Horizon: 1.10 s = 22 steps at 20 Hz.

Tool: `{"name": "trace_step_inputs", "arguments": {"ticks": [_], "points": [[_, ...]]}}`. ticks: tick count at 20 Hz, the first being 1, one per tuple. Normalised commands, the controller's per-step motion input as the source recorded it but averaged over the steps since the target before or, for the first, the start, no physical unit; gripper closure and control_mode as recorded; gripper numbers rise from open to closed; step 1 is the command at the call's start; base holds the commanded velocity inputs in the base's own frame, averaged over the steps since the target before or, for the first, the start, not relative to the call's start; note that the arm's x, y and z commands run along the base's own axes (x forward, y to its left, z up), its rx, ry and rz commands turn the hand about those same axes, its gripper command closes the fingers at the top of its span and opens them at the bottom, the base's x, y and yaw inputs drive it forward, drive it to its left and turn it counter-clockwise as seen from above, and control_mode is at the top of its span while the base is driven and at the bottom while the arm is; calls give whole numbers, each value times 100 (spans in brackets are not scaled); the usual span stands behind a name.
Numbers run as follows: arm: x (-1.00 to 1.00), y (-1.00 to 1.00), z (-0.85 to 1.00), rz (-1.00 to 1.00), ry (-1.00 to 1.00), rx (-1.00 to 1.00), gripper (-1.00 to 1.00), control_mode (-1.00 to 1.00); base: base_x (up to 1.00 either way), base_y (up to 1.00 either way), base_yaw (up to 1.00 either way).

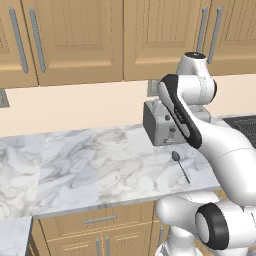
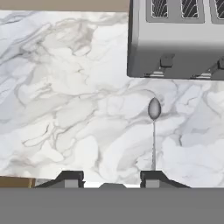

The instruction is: Take the fork and place it on the left side of the plate. Then take the spoon and place it on the right side of the plate. Make sure they're directly next to the plate.

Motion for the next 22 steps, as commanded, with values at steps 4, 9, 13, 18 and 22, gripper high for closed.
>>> {"name": "trace_step_inputs", "arguments": {"ticks": [4, 9, 13, 18, 22], "points": [[-20, -3, -31, -2, 0, 0, -100, -100, 0, 0, 0], [-7, -57, -93, -13, 16, 0, -100, -100, 0, 0, 0], [0, -63, -98, -9, 19, 0, -100, -100, 0, 0, 0], [8, -38, -82, -2, 18, 0, -100, -100, 0, 0, 0], [27, -19, -53, -2, 15, -1, -100, -100, 0, 0, 0]]}}
